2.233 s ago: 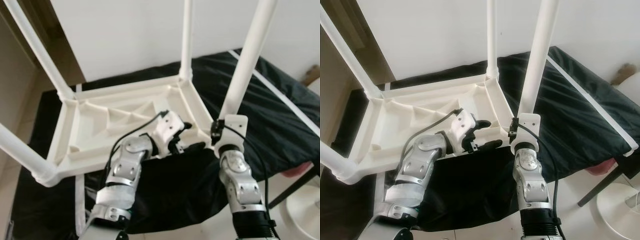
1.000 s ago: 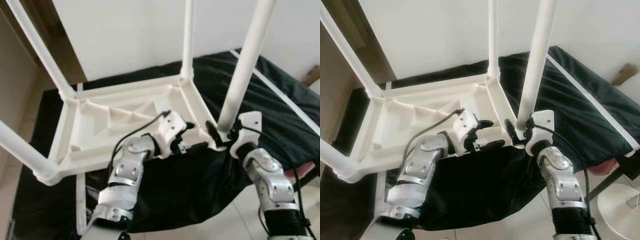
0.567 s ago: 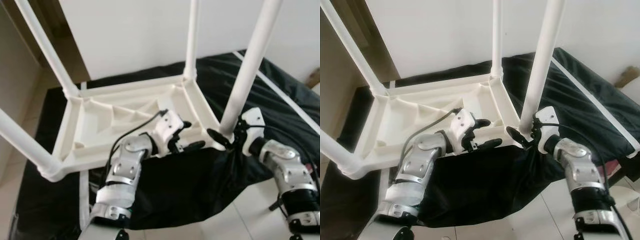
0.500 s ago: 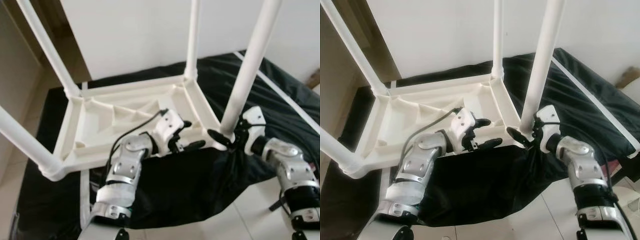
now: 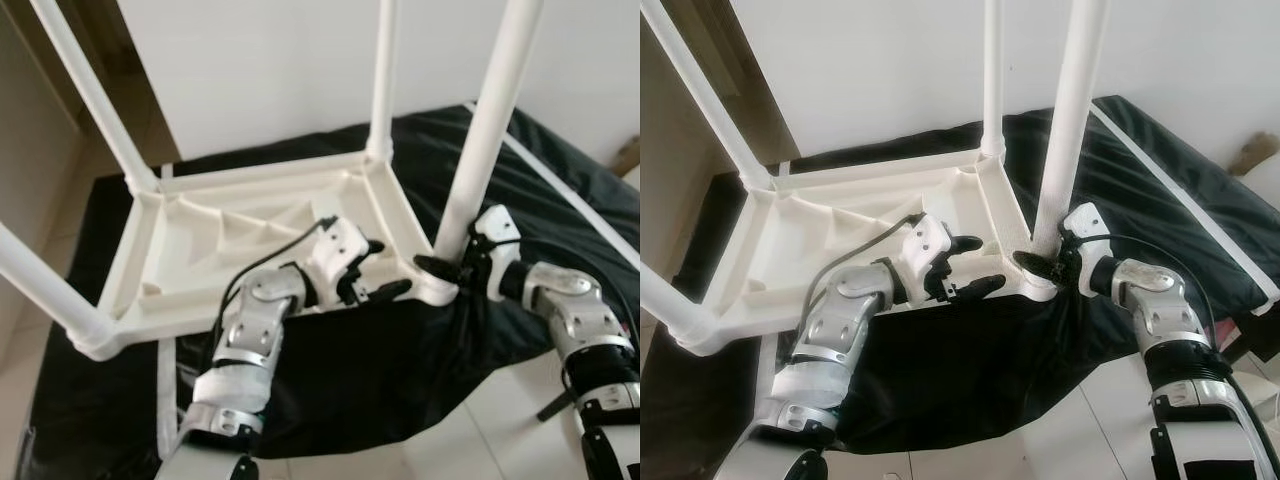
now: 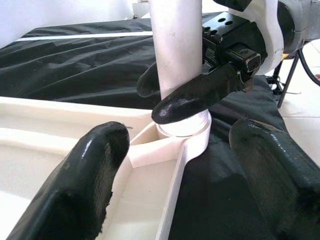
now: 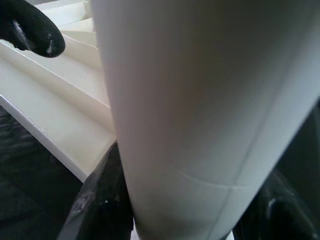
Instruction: Building children table
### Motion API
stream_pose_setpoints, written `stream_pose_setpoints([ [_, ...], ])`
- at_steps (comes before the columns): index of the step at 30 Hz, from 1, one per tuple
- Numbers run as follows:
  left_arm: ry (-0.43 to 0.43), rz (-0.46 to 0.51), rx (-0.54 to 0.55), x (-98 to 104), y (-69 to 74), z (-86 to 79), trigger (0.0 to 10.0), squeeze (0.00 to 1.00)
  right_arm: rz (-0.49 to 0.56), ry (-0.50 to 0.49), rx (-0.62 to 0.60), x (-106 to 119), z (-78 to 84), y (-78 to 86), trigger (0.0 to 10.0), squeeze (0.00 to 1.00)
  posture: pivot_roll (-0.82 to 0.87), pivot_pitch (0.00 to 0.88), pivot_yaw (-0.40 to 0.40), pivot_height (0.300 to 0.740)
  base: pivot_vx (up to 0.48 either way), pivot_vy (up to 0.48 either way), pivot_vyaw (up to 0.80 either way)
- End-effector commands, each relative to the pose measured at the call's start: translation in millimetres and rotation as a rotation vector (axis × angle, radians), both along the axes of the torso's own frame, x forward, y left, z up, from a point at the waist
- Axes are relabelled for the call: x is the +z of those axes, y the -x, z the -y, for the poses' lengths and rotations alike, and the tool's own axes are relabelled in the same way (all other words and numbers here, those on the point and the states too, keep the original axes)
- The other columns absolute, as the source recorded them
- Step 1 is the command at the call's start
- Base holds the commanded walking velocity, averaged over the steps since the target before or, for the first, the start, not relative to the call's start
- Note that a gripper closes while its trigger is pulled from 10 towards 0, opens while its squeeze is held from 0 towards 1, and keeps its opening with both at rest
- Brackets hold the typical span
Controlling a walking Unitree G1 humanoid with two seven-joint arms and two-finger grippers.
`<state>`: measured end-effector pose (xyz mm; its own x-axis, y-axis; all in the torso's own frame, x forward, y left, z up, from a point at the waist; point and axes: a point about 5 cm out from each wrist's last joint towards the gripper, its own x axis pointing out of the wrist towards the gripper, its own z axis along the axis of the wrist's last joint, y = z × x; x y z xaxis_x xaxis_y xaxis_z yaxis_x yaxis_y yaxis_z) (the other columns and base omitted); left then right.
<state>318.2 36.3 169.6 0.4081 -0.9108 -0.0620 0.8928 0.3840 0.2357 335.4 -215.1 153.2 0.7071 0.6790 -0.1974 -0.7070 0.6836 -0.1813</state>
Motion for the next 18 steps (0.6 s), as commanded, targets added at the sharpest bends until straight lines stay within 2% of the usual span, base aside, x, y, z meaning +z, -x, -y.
stream_pose_setpoints([
  [1, 0.043, 0.026, 0.236, 0, -9.0, -8.0, 10.0, 0.00, -0.056, 0.032, 0.006, -13, 3.2, 7.7, 0.0, 0.00, -0.09, 0.000, 0.068, 0.740, 0.000, 0.000, 0.00],
  [7, 0.044, 0.020, 0.232, -1, -7.5, -7.2, 10.0, 0.00, -0.061, 0.014, -0.041, -18, 8.2, 13.9, 0.0, 0.00, -0.10, 0.000, 0.065, 0.740, 0.000, 0.000, 0.00],
  [9, 0.040, 0.016, 0.221, -3, -5.7, -6.4, 10.0, 0.00, -0.052, 0.012, -0.186, -24, 12.1, 16.4, 0.0, 0.00, -0.10, 0.000, 0.071, 0.740, 0.000, 0.000, 0.00],
  [12, 0.039, 0.014, 0.218, -4, -5.2, -6.3, 10.0, 0.00, -0.055, 0.011, -0.235, -26, 13.3, 16.9, 0.0, 0.00, -0.10, 0.000, 0.071, 0.740, 0.000, 0.000, 0.00],
  [14, 0.036, 0.013, 0.211, -4, -4.5, -5.7, 10.0, 0.00, -0.062, -0.026, -0.328, -30, 9.2, 18.1, 0.0, 0.00, -0.10, 0.000, 0.075, 0.740, 0.000, 0.000, 0.00],
  [16, 0.036, 0.013, 0.211, -4, -4.5, -5.7, 10.0, 0.00, -0.062, -0.026, -0.328, -30, 9.2, 18.1, 0.0, 0.00, -0.10, 0.000, 0.075, 0.740, 0.000, 0.000, 0.00],
  [18, 0.032, 0.011, 0.203, -5, -3.6, -5.0, 10.0, 0.00, -0.060, -0.053, -0.395, -34, -1.0, 22.5, 0.0, 0.00, -0.11, 0.000, 0.078, 0.740, 0.000, 0.000, 0.00],
])
